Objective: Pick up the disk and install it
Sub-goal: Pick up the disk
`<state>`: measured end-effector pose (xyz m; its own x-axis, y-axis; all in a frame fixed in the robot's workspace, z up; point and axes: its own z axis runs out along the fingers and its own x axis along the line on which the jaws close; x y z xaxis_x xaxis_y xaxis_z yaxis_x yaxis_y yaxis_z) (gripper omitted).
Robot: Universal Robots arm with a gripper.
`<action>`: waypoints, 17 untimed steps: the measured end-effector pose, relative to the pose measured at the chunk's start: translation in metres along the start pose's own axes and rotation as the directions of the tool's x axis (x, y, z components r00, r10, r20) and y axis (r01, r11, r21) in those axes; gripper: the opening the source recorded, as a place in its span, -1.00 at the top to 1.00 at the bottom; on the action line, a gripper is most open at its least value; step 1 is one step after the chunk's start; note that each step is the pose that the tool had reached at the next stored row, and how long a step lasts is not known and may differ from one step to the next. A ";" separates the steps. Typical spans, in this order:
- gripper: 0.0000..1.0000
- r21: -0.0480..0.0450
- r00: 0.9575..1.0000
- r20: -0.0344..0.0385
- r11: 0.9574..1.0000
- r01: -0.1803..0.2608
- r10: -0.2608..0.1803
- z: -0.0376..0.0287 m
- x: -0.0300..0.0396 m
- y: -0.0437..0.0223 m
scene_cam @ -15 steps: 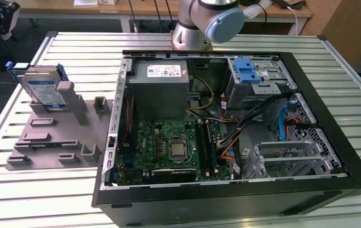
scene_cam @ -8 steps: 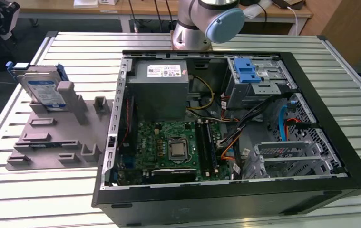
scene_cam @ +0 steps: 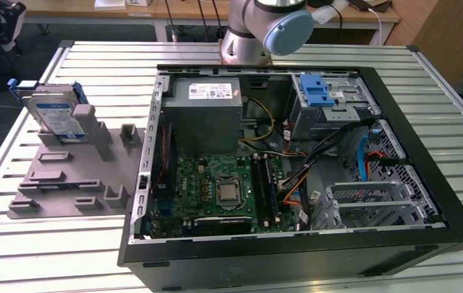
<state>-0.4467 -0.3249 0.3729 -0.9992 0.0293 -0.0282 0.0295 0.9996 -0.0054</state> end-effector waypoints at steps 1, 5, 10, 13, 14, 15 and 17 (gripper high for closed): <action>0.79 0.000 1.000 0.000 1.000 0.003 -0.003 0.0000 0.0000 0.0000; 0.79 0.000 1.000 0.000 1.000 0.016 -0.016 0.0000 0.0000 0.0000; 0.79 -0.001 1.000 0.000 1.000 0.029 -0.029 0.0000 0.0000 0.0000; 0.79 -0.001 0.999 0.000 0.999 0.037 -0.037 0.0000 0.0000 0.0000; 0.79 -0.001 0.999 0.000 0.999 0.040 -0.040 0.0000 0.0000 0.0000; 0.79 -0.001 0.999 0.000 0.999 0.042 -0.042 0.0000 0.0000 0.0000; 0.79 -0.001 0.999 0.000 0.999 0.048 -0.048 0.0000 0.0000 0.0000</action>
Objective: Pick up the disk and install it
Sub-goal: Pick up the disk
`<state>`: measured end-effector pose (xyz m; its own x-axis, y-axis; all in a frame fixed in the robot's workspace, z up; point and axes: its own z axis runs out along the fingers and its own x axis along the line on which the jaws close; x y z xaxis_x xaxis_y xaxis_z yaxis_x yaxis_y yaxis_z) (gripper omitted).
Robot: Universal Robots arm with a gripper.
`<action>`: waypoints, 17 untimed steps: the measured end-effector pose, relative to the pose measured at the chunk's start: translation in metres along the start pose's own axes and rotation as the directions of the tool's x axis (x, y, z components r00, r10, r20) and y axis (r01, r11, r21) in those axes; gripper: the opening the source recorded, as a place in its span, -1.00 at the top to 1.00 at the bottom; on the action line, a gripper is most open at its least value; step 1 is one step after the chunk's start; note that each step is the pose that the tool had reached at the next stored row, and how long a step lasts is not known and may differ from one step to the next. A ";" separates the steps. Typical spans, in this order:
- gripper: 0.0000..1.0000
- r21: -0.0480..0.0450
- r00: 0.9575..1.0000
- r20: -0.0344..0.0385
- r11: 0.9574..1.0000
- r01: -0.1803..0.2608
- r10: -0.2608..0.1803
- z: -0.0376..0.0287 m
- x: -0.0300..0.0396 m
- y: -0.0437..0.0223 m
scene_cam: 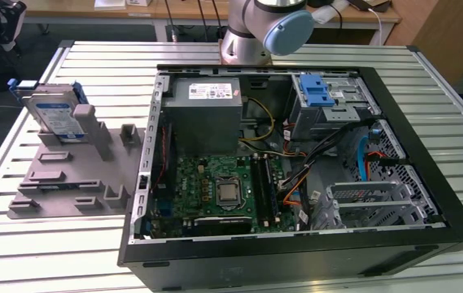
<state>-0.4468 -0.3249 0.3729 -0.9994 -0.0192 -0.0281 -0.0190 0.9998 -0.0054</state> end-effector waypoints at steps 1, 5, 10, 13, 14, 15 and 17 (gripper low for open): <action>0.79 0.000 1.000 0.000 1.000 0.003 -0.003 0.0000 0.0000 0.0000; 0.79 0.000 1.000 0.000 1.000 0.013 -0.013 0.0000 0.0000 0.0000; 0.79 -0.001 1.000 0.000 1.000 0.026 -0.026 0.0000 0.0000 0.0000; 0.79 -0.001 0.999 0.000 0.999 0.033 -0.033 0.0001 0.0000 0.0000; 0.79 -0.001 0.999 0.000 0.999 0.036 -0.036 0.0001 0.0000 0.0000; 0.79 -0.001 0.999 0.000 0.999 0.038 -0.038 0.0001 0.0000 0.0000; 0.79 -0.001 0.999 0.000 0.999 0.043 -0.043 0.0001 0.0000 0.0000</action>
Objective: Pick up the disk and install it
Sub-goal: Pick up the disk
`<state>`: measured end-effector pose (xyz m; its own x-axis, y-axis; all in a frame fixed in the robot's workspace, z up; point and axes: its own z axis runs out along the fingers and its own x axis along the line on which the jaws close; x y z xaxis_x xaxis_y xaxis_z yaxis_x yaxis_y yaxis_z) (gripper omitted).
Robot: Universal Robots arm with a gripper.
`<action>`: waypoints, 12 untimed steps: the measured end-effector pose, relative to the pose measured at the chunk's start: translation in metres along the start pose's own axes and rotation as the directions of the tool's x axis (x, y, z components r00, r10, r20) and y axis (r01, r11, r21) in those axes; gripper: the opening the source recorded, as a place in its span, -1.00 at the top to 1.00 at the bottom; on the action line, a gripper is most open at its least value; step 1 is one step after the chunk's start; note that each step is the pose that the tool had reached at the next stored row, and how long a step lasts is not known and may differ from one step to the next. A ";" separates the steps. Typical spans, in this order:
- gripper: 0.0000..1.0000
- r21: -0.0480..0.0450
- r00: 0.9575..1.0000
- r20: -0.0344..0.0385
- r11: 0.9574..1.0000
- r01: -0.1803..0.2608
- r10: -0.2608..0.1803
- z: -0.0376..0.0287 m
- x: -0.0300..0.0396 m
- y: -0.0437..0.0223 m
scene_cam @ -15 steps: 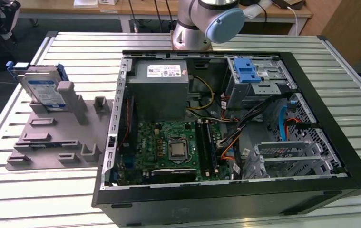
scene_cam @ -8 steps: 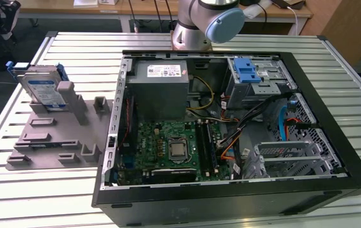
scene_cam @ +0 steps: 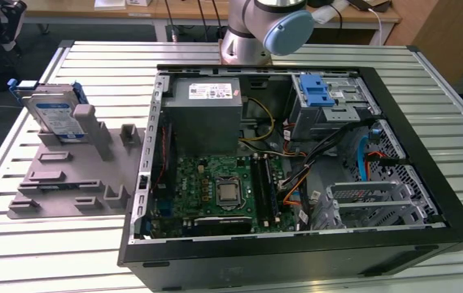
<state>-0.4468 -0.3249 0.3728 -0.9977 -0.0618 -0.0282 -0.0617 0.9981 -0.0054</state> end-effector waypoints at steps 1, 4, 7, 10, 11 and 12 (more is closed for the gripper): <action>0.79 0.000 1.000 0.000 1.000 0.002 -0.002 0.0000 0.0000 0.0000; 0.79 0.000 1.000 0.000 1.000 0.009 -0.009 0.0000 0.0000 0.0000; 0.79 0.000 1.000 0.000 1.000 0.016 -0.016 0.0001 0.0000 0.0000; 0.79 -0.001 1.000 0.000 1.000 0.023 -0.023 0.0001 0.0000 0.0000; 0.79 -0.001 1.000 0.000 1.000 0.025 -0.025 0.0001 0.0000 0.0000; 0.79 -0.001 1.000 0.000 1.000 0.027 -0.027 0.0001 0.0000 0.0000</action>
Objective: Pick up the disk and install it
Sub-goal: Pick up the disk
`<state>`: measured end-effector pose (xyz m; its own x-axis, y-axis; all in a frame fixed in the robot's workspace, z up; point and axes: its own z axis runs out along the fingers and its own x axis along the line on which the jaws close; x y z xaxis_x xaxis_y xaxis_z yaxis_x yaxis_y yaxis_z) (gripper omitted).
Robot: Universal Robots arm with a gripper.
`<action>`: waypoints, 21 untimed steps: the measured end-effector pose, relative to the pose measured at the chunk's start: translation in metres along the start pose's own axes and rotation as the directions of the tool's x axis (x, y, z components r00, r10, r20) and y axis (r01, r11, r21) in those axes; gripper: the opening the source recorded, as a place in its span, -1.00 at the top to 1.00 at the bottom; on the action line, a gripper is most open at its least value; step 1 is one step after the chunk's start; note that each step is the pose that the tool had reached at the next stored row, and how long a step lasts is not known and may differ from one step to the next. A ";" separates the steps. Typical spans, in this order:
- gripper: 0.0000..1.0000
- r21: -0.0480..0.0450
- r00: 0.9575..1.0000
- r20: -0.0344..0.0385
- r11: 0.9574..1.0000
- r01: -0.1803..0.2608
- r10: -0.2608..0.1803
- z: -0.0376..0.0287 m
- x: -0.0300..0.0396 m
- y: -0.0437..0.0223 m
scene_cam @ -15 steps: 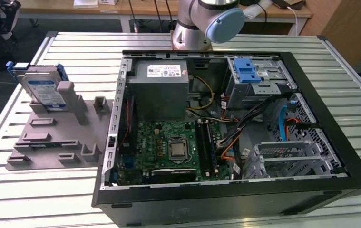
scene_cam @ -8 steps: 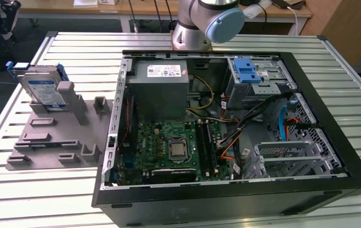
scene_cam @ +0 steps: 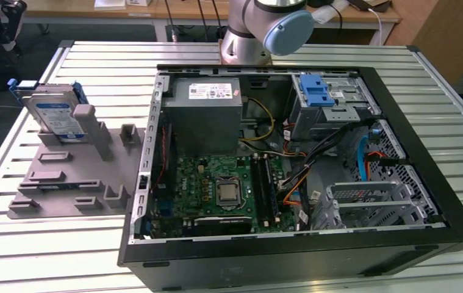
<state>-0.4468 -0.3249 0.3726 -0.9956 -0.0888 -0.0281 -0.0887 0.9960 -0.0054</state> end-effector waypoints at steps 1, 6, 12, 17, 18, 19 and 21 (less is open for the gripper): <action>0.79 0.000 1.000 0.000 1.000 0.002 -0.002 0.0000 0.0000 0.0000; 0.79 0.000 1.000 0.000 1.000 0.013 -0.013 0.0001 0.0000 0.0000; 0.79 -0.001 1.000 0.000 1.000 0.026 -0.026 0.0001 0.0000 0.0000; 0.79 -0.001 0.999 0.000 0.999 0.037 -0.037 0.0003 0.0000 0.0000; 0.79 -0.001 0.999 0.000 0.999 0.039 -0.039 0.0003 0.0000 0.0000; 0.79 -0.001 0.999 0.000 0.999 0.041 -0.041 0.0003 0.0000 0.0000; 0.79 -0.001 0.999 0.000 0.999 0.046 -0.046 0.0003 0.0000 0.0000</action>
<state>-0.4467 -0.3249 0.3724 -0.9906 -0.1341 -0.0282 -0.1341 0.9910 -0.0054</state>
